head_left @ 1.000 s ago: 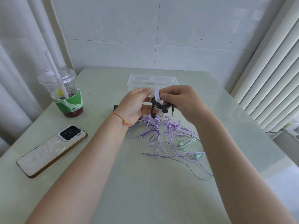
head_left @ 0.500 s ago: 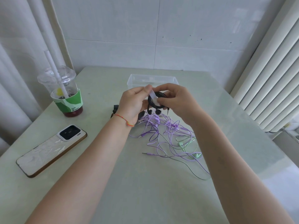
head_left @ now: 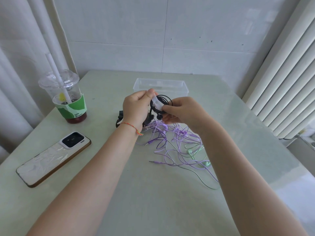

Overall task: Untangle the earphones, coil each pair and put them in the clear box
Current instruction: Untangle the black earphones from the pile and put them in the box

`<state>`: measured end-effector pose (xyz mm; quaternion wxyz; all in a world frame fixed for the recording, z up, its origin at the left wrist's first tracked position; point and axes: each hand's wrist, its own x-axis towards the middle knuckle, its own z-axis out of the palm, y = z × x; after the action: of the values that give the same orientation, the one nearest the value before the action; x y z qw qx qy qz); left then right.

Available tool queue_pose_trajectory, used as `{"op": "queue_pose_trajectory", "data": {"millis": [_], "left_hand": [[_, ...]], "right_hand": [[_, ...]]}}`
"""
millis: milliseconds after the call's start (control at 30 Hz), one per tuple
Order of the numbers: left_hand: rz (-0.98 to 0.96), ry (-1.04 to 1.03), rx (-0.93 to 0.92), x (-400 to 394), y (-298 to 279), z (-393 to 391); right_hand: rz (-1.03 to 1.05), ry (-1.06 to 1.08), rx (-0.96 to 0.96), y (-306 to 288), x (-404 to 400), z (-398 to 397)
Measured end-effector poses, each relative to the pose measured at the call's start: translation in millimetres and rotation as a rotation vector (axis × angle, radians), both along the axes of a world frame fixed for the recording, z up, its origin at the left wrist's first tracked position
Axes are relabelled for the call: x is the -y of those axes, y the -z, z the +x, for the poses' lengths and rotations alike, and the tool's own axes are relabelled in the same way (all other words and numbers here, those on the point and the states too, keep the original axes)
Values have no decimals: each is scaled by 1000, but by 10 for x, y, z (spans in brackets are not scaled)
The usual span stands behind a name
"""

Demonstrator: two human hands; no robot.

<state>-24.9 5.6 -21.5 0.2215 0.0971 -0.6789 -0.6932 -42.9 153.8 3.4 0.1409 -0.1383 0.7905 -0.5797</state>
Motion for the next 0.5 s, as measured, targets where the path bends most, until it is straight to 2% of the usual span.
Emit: {"op": "queue_pose_trajectory", "data": {"millis": [200, 367, 500], "left_hand": [[9, -110, -100, -63, 9, 1], [-21, -160, -123, -119, 46, -18], [71, -178, -84, -73, 59, -58]], "right_hand": [[-72, 92, 86, 9, 45, 18], [-293, 223, 81, 42, 67, -14], [-414, 103, 159, 11, 35, 10]]}}
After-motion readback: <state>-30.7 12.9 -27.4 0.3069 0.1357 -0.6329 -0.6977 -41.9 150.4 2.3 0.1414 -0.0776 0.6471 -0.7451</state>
